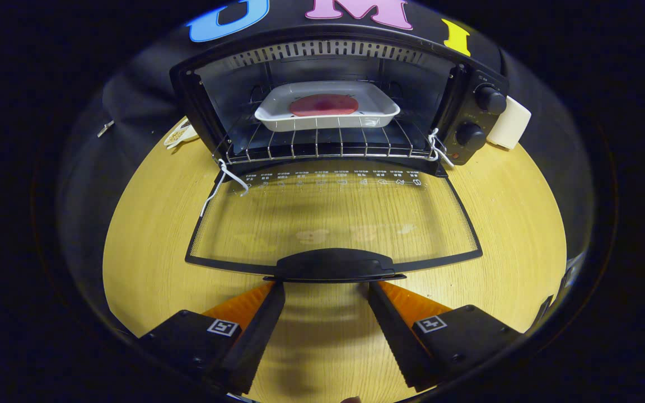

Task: Open the toaster oven, put the food inside, and close the toaster oven door.

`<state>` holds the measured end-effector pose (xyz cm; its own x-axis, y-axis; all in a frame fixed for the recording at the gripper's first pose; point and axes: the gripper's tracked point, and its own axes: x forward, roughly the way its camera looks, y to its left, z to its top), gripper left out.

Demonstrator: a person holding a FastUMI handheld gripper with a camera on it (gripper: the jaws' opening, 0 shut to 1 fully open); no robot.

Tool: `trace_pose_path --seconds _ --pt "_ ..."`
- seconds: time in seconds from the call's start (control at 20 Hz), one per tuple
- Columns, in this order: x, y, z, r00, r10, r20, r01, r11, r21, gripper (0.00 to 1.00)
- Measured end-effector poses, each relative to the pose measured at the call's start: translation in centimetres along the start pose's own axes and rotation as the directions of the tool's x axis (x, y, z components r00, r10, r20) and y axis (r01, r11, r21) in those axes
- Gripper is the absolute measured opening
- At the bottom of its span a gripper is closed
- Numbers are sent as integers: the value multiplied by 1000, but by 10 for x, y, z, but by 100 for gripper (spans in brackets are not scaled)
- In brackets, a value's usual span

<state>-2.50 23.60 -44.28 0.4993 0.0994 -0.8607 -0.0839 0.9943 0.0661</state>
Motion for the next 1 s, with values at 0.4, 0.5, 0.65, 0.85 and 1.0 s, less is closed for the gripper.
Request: trace_pose_path --seconds 0.4,0.5,0.65,0.85,1.0 --pt "-38 3 24 993 41 111 -45 999 29 98" --pt "-51 4 37 986 59 153 -65 997 33 98" --pt "-73 -4 75 968 63 245 -74 997 37 98" --pt "-84 -2 122 946 75 315 -84 996 15 99" --pt "-92 -2 148 933 84 350 -97 995 19 99"
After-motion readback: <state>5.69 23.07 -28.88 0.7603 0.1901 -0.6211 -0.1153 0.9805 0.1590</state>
